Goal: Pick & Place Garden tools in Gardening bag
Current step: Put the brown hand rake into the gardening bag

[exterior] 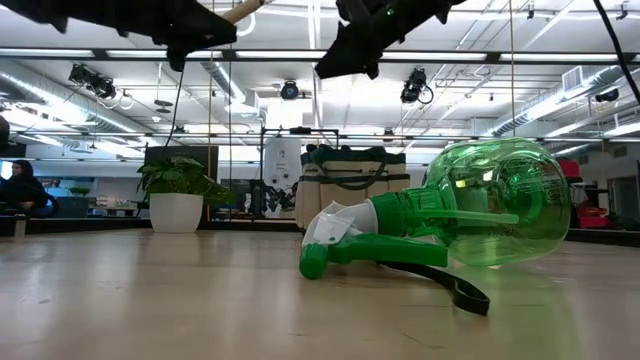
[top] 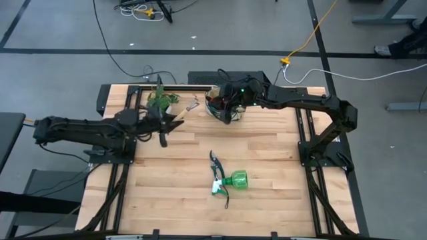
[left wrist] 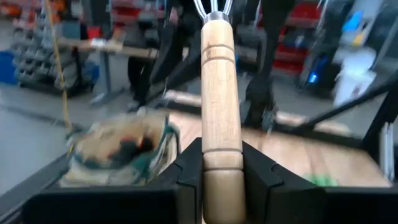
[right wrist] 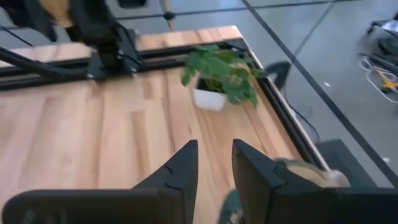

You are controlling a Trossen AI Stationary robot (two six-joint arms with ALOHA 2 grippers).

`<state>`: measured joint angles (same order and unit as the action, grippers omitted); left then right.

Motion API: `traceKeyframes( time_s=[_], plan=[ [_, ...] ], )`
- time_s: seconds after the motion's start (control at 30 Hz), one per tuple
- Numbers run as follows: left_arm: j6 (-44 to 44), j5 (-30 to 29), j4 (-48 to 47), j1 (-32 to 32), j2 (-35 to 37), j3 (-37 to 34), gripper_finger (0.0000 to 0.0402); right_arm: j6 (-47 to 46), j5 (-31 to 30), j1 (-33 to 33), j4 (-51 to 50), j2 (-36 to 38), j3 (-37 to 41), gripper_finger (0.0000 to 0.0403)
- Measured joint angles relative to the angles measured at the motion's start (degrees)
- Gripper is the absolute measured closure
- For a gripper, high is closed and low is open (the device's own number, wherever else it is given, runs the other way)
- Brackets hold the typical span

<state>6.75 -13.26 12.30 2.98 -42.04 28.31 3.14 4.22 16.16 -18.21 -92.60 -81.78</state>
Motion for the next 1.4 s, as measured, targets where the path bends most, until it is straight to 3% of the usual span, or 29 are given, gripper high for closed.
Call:
traceKeyframes(
  time_s=[0.17,0.47,0.93,1.17,1.4],
  plan=[
    [-0.52,6.57,12.19,3.04,-2.24,-2.72,0.0335,-1.32,4.97,-0.98,3.42,0.00,0.02,0.0305],
    [-1.51,8.35,15.37,5.50,-3.08,-2.84,0.0335,-4.27,15.33,-3.52,16.80,0.00,0.01,0.0305],
    [-2.93,11.02,20.64,5.53,-3.54,-2.82,0.0335,-4.18,12.88,-7.44,26.79,0.00,0.02,0.0305],
    [-2.93,11.02,20.85,5.53,-3.76,-2.82,0.0335,-4.11,6.97,-8.81,29.39,-0.75,0.02,0.0305],
    [-2.98,11.02,20.86,5.49,-3.76,-2.82,0.0335,-3.83,7.22,-9.53,34.87,-4.01,0.04,0.0305]
  ],
)
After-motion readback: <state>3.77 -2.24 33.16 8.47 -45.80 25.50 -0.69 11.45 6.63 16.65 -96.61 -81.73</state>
